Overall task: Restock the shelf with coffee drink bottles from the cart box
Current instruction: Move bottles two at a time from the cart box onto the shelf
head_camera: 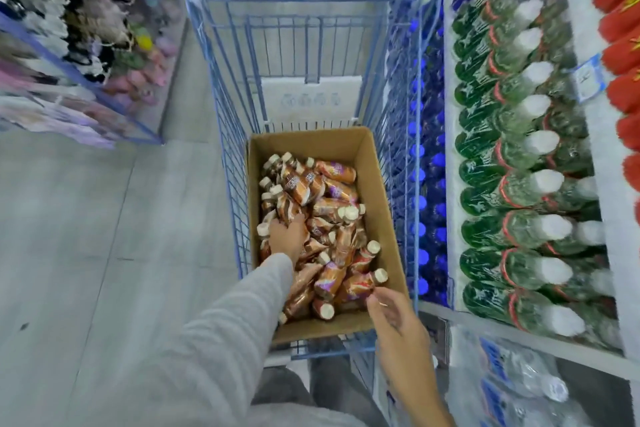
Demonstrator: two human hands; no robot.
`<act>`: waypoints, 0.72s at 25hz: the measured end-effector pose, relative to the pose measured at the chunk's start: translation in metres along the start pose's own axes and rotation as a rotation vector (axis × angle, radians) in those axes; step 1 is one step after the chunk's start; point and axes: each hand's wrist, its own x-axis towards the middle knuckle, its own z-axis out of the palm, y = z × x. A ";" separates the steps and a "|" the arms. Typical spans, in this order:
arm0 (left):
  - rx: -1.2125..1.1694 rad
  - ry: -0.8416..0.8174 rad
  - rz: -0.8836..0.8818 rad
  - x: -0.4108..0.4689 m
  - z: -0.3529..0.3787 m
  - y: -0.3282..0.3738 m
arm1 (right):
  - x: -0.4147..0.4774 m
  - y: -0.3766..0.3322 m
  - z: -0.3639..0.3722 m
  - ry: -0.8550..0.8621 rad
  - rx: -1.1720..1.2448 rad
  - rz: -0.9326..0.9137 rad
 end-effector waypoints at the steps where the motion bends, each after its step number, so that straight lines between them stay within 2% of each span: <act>1: 0.020 0.017 -0.069 0.017 0.009 0.005 | 0.005 -0.001 -0.002 -0.004 0.002 0.016; 4: 0.229 0.047 -0.146 0.060 0.034 0.006 | 0.022 0.001 -0.008 -0.025 -0.026 0.048; 7: 0.453 0.156 -0.118 0.082 0.054 -0.002 | 0.035 0.007 -0.013 -0.037 -0.095 0.057; 10: 0.520 0.285 -0.069 0.087 0.067 -0.008 | 0.046 0.012 -0.017 -0.055 -0.160 0.059; 12: 0.516 0.327 -0.007 0.078 0.069 -0.015 | 0.055 0.012 -0.018 -0.066 -0.177 0.053; 14: 0.437 0.301 0.091 0.061 0.061 -0.019 | 0.068 0.010 -0.018 -0.075 -0.164 0.052; 17: 0.100 0.127 0.195 0.021 0.032 -0.020 | 0.096 0.007 -0.014 -0.079 -0.172 0.046; 18: 0.055 0.059 0.220 0.004 0.021 -0.021 | 0.109 0.009 -0.012 -0.080 -0.192 0.044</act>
